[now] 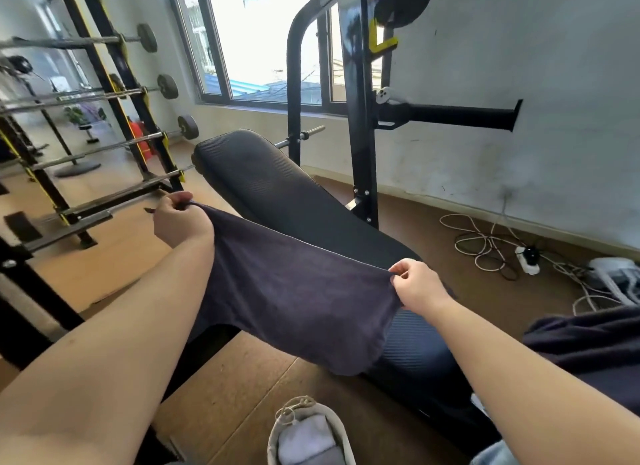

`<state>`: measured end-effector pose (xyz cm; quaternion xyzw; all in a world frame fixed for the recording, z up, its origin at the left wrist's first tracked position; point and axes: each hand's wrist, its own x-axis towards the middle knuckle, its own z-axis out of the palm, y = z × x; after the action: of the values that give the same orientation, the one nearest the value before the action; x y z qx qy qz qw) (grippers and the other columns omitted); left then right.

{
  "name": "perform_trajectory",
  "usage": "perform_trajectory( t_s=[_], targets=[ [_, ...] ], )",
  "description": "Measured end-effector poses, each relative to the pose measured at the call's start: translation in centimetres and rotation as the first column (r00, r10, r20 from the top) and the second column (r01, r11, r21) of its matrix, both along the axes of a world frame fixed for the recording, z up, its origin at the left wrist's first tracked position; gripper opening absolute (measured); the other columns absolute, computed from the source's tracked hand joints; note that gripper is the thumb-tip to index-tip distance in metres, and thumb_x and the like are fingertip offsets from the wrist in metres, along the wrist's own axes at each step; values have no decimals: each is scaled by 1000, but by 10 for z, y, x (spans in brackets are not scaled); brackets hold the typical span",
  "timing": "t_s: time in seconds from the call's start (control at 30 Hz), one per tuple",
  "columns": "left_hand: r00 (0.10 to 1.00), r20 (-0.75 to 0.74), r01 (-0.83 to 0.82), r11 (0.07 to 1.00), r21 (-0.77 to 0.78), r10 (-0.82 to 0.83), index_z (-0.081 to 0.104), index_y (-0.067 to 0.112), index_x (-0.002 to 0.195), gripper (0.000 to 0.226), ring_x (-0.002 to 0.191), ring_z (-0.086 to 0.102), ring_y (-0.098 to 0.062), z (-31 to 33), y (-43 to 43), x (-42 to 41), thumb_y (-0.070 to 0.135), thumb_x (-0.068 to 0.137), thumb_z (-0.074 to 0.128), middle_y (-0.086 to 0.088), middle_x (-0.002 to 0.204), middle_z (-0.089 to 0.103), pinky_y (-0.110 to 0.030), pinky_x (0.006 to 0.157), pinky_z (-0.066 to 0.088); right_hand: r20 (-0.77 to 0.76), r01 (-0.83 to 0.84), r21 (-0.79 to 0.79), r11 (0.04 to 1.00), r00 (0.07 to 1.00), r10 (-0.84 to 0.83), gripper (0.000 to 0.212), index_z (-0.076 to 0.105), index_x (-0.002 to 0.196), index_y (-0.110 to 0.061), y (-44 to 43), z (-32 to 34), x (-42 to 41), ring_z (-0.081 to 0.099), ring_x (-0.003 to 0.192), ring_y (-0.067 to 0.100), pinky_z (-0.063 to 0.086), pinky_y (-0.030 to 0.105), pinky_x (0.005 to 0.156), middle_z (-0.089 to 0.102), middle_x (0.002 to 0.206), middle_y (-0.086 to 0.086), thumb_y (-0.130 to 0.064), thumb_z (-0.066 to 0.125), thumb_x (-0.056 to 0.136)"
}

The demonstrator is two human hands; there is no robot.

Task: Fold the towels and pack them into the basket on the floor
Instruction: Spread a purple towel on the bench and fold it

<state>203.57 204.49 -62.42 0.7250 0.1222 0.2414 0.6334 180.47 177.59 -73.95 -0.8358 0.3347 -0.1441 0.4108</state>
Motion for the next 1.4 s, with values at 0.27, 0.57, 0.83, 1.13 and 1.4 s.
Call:
perform_trajectory(
  t_s=[0.27, 0.57, 0.83, 1.13, 1.4],
  targets=[
    [941, 154, 220, 891, 397, -300, 73, 12, 93, 26, 117, 64, -32, -16, -83, 75, -5, 86, 55, -14, 109, 74, -31, 107, 42, -16, 120, -108, 987, 992, -123, 24, 71, 107, -23, -52, -60, 50, 56, 90, 20, 42, 30, 79, 73, 105, 1, -12, 51, 100],
    [934, 44, 288, 821, 492, -354, 66, 11, 93, 23, 112, 60, -33, -52, -156, 141, -6, 89, 51, -17, 115, 67, -28, 98, 41, -98, 217, -232, 948, 965, -245, 21, 74, 100, -24, -103, -89, 93, 57, 105, 30, 49, 37, 79, 72, 102, 4, -17, 54, 95],
    [869, -76, 363, 525, 770, -489, 58, 19, 84, 30, 139, 42, -41, -57, -215, 190, -8, 86, 47, -30, 150, 43, -32, 106, 38, -129, 324, -252, 912, 923, -364, 23, 70, 109, -17, -141, -104, 114, 58, 107, 34, 46, 36, 78, 66, 111, 10, -16, 52, 96],
    [801, -23, 171, 192, 966, -598, 64, 14, 116, 27, 127, 42, -44, -45, -239, 210, 6, 90, 65, -18, 145, 39, -58, 103, 43, -48, 347, -436, 830, 912, -406, 31, 62, 123, -20, -148, -106, 118, 48, 118, 34, 45, 49, 92, 56, 129, 9, -15, 60, 93],
    [915, -337, 302, -176, 937, -221, 8, 26, 162, 96, 155, -2, -40, -79, -224, 164, 85, 87, 21, -14, 170, -1, -72, 115, 2, -235, -194, -316, 929, 964, 122, 66, 10, 161, -46, -108, -101, 147, -12, 158, 17, -8, 55, 123, -3, 171, -13, -68, 27, 101]
  ],
)
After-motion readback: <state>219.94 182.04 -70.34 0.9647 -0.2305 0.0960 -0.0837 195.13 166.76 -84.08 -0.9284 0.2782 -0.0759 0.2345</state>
